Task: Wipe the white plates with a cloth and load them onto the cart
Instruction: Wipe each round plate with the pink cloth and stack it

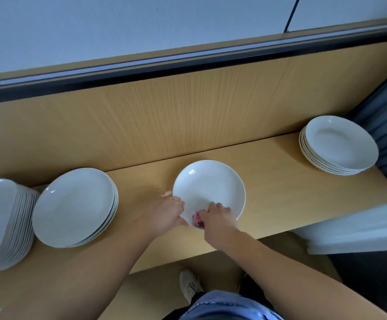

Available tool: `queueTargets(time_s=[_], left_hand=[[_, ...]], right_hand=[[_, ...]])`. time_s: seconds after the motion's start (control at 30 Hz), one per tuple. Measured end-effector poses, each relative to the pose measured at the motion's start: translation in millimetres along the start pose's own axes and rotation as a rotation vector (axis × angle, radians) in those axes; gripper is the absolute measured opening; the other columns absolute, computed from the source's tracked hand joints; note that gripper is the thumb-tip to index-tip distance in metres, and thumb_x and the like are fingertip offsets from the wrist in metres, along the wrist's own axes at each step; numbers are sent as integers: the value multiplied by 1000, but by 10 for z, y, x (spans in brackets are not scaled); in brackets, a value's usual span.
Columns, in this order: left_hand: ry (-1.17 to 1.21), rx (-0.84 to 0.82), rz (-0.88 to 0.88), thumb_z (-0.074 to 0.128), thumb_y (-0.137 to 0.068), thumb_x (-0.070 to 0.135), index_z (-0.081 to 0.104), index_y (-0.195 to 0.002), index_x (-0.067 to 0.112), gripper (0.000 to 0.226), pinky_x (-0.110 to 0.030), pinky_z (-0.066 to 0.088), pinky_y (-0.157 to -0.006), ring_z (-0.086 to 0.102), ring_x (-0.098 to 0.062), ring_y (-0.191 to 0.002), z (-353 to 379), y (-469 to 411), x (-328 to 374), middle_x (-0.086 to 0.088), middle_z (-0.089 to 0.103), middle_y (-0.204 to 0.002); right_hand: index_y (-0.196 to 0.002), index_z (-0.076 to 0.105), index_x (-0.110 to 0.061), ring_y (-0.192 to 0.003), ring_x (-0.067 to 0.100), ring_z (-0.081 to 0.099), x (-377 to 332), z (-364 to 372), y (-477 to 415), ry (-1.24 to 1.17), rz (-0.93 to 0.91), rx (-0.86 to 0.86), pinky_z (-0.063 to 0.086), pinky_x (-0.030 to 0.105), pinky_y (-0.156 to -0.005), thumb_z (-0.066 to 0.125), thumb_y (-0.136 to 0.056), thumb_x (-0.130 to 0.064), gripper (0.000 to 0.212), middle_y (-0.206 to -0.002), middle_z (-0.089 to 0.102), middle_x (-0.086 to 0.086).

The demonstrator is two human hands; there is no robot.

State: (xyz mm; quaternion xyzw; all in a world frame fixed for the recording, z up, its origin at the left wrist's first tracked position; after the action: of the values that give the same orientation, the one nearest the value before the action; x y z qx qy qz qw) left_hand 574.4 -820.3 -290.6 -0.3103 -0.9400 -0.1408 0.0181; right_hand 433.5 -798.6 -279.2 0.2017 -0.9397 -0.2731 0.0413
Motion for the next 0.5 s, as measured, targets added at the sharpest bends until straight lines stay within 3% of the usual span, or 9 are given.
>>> queueTargets(time_s=[0.07, 0.17, 0.27, 0.37, 0.43, 0.5], left_hand=[[27, -7, -18, 49, -92, 53, 72, -103, 12, 48, -31, 24, -105, 55, -14, -115, -13, 3, 0, 3, 67, -113], [-7, -62, -63, 47, -95, 52, 67, -119, 13, 50, -30, 14, -111, 46, -13, -127, -10, 5, -4, 3, 61, -127], [-27, -103, -85, 44, -94, 56, 65, -122, 15, 54, -31, 11, -115, 44, -12, -129, -35, -1, -1, 5, 60, -128], [9, -160, -115, 48, -92, 58, 66, -119, 15, 54, -31, 8, -118, 48, -12, -124, -62, -26, -9, 4, 62, -120], [51, -167, -143, 54, -88, 60, 68, -112, 17, 52, -31, 18, -117, 46, -13, -125, -63, -42, -30, 5, 63, -113], [141, -132, -200, 63, -81, 60, 69, -103, 20, 47, -29, 36, -105, 40, -14, -129, -92, -31, -48, 7, 63, -109]], right_hand=[[-127, 51, -29, -110, 25, 42, 33, -32, 29, -71, -66, -23, 35, 36, -92, 48, -86, -12, 44, -120, 43, 5], [-120, 56, -31, -102, 23, 41, 112, -97, 89, -165, -181, -66, 38, 36, -90, 43, -90, -11, 38, -112, 44, 1], [-111, 56, -30, -94, 22, 43, 213, -141, 127, -226, -264, -139, 36, 32, -79, 39, -93, -10, 31, -104, 42, -3], [-94, 51, -33, -91, 25, 48, 367, -217, 190, -250, -339, -184, 43, 37, -75, 40, -92, -9, 27, -100, 48, -2], [-86, 52, -28, -89, 26, 49, 522, -294, 240, -283, -335, -169, 44, 40, -77, 41, -88, -7, 24, -95, 51, -1], [-88, 57, -23, -88, 23, 50, 756, -410, 265, -340, -288, -114, 43, 37, -79, 42, -90, -9, 21, -91, 52, -2]])
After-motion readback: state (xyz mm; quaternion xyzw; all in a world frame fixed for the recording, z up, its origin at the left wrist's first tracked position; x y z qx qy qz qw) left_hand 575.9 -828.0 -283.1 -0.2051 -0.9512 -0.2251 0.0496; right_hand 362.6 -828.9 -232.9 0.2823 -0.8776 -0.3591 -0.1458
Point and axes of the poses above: each hand's wrist, its own y-axis away from the middle knuckle, its own z-axis out of the palm, x = y × z, the point moved 5 cm from there along -y, towards the middle knuckle
